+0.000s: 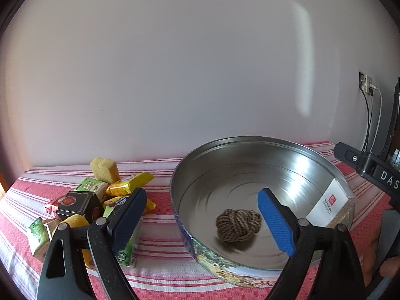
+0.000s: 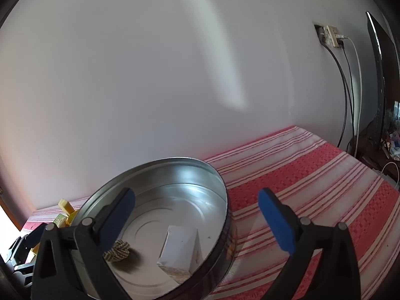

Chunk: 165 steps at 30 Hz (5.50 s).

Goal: Organize objects
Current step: 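Withdraw both grippers from the tin back toward the pile, then grasp the yellow sponge with the right gripper while the left grasps the green tissue pack, then lift and carry the sponge and tissue pack over the metal tin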

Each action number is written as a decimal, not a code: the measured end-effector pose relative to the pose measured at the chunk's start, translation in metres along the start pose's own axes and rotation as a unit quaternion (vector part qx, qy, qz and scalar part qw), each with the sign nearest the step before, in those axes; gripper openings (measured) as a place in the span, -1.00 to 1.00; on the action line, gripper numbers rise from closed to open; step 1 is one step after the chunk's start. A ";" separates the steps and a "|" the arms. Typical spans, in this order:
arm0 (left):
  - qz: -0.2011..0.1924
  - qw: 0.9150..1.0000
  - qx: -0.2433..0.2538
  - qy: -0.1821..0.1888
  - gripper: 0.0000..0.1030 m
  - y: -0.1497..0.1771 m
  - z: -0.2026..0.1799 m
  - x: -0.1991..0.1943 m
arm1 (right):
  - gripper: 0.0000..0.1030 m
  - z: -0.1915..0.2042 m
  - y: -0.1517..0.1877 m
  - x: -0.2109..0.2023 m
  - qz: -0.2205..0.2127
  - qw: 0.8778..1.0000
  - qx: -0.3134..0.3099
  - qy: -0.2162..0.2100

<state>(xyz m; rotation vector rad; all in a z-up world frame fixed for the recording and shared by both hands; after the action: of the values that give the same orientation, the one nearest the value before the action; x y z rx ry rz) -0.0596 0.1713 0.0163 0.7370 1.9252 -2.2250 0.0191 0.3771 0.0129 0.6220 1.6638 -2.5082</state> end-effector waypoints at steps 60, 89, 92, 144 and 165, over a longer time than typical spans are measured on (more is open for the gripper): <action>0.074 0.965 -0.155 -0.199 0.79 0.064 0.324 -0.011 | 0.80 0.299 0.130 0.028 0.120 0.976 -0.133 -0.127; 0.186 0.980 -0.067 -0.019 0.79 0.083 0.266 0.029 | -0.58 0.285 0.133 0.019 0.162 0.954 -0.149 -0.204; 0.218 0.973 -0.072 -0.003 0.79 0.092 0.264 0.036 | -0.57 0.284 0.133 0.021 0.170 0.952 -0.133 -0.215; 0.011 0.990 -0.117 -0.083 0.42 0.032 0.168 -0.047 | -0.57 0.155 0.056 -0.007 0.042 0.981 -0.137 -0.135; -0.018 0.998 -0.053 0.017 0.42 -0.008 0.017 -0.034 | -0.57 0.028 -0.001 -0.007 -0.002 0.994 -0.108 -0.033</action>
<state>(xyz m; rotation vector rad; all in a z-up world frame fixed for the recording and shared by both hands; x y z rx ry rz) -0.0383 0.1491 0.0396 0.7346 2.0697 -2.1233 0.0174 0.3509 0.0256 0.5095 1.8772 -2.2809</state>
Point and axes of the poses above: each gripper's, at about its wrist camera, not at the fingertips, and x roughly the way its jaws point, z to its left, y to its underside, the point moved 5 cm from there along x, roughly the way its jaws point, and after that the axes turned 5 degrees about -y, right-handed, at the moved point
